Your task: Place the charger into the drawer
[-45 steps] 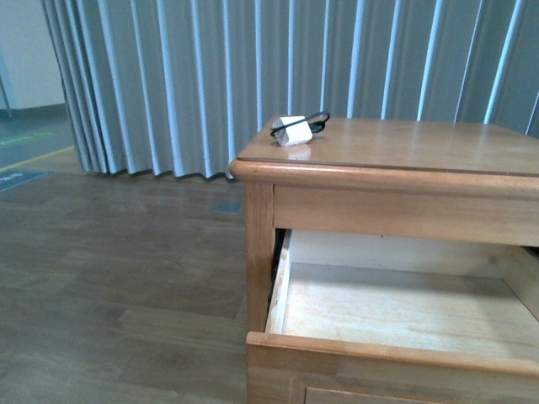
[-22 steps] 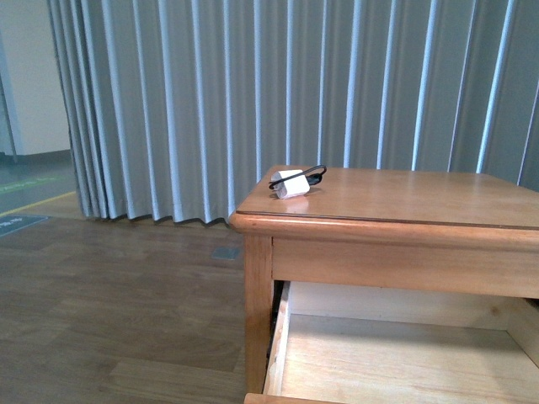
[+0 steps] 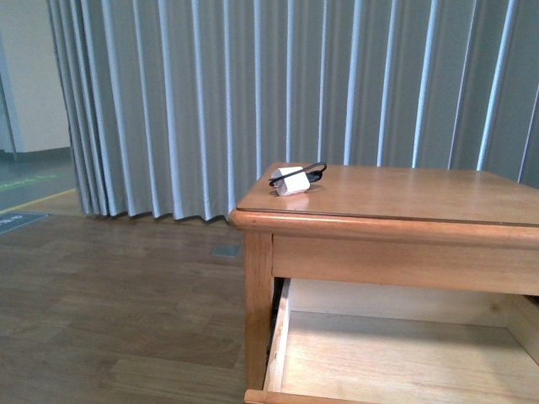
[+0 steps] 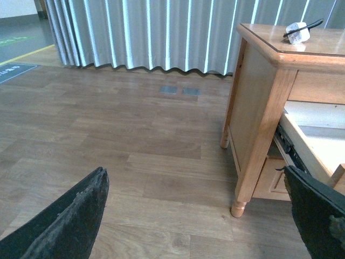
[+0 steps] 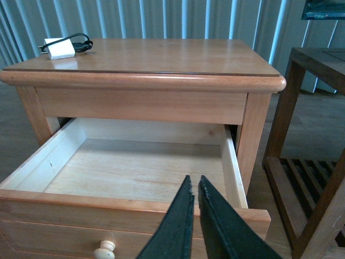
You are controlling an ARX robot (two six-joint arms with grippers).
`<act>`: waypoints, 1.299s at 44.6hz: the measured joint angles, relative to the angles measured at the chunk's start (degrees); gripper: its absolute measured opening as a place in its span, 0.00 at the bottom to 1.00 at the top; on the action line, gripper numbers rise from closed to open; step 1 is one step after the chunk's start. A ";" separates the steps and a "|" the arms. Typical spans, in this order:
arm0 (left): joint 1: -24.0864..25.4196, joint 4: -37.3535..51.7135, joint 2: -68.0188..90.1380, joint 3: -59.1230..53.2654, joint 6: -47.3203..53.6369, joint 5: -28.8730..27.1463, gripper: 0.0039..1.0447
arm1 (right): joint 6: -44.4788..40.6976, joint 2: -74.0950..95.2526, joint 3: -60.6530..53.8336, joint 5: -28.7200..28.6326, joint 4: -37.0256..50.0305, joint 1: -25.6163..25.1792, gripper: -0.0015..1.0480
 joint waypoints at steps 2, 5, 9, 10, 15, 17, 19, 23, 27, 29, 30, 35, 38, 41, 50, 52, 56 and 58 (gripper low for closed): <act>0.00 0.00 0.00 0.00 0.00 0.00 0.94 | -0.02 -0.17 -0.07 0.00 -0.09 0.00 0.14; 0.00 0.00 0.00 0.00 0.00 0.00 0.94 | 0.00 -0.24 -0.09 0.02 -0.09 0.00 0.24; 0.00 0.00 0.00 0.00 0.00 0.00 0.94 | -0.02 -0.24 -0.09 0.00 -0.09 0.00 0.39; 0.00 0.00 0.00 0.00 0.00 0.00 0.94 | 0.00 -0.24 -0.09 0.00 -0.09 0.02 0.44; 0.00 0.00 0.00 0.00 0.00 0.00 0.94 | 0.00 -0.24 -0.09 0.00 -0.09 0.00 0.66; -0.02 0.00 0.02 0.00 -0.02 -0.09 0.94 | 0.00 -0.24 -0.09 0.00 -0.09 0.00 0.73; -2.93 -1.79 1.92 0.61 -3.50 -9.44 0.94 | -0.02 -0.24 -0.09 0.00 -0.09 0.02 0.83; -5.16 0.96 10.14 1.95 -10.58 -18.99 0.94 | 0.02 -0.24 -0.11 0.00 -0.09 0.00 0.92; -4.28 8.22 19.71 5.42 -12.11 -15.47 0.94 | 0.04 -0.24 -0.11 0.02 -0.09 0.02 0.92; -4.22 13.33 27.04 8.44 -12.17 -13.31 0.94 | 0.02 -0.26 -0.11 0.00 -0.09 0.02 0.92; -4.22 14.91 29.42 9.51 -12.15 -12.68 0.94 | 0.02 -0.26 -0.11 0.02 -0.09 0.02 0.92; -4.57 23.78 48.76 20.15 -11.93 -7.15 0.94 | 0.02 -0.26 -0.11 0.00 -0.09 0.02 0.92; -5.05 25.18 57.07 25.83 -11.34 -6.27 0.94 | 0.02 -0.26 -0.11 0.00 -0.09 0.02 0.92; -6.05 25.44 66.90 33.75 -11.13 -5.01 0.94 | 0.02 -0.26 -0.11 0.00 -0.09 0.02 0.92; -11.69 23.74 87.71 54.97 -10.67 -3.45 0.94 | 0.02 -0.26 -0.11 0.00 -0.09 0.02 0.92; -12.83 22.80 90.95 58.82 -10.71 -2.05 0.94 | 0.02 -0.26 -0.11 0.00 -0.09 0.02 0.92; -15.67 20.04 98.62 67.95 -10.95 0.07 0.94 | 0.02 -0.26 -0.11 0.00 -0.09 0.02 0.92; -16.85 18.88 102.47 72.41 -11.93 1.03 0.94 | 0.02 -0.26 -0.11 0.00 -0.09 0.02 0.92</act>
